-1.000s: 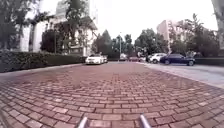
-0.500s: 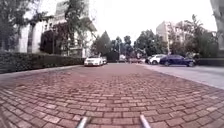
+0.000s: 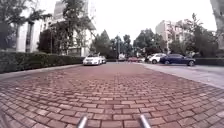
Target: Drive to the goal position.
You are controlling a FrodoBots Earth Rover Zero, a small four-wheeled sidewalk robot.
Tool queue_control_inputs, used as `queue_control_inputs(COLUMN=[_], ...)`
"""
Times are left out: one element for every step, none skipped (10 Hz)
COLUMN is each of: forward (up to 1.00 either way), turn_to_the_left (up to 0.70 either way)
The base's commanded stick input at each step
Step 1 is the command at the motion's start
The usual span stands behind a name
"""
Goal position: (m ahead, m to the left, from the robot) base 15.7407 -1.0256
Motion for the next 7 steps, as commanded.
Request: queue_control_inputs(forward=[0.45, 0.45, 0.45, 0.45, 0.45, 0.45, 0.45], turn_to_the_left=[0.00, 0.00, 0.00, 0.00, 0.00, 0.00, 0.00])
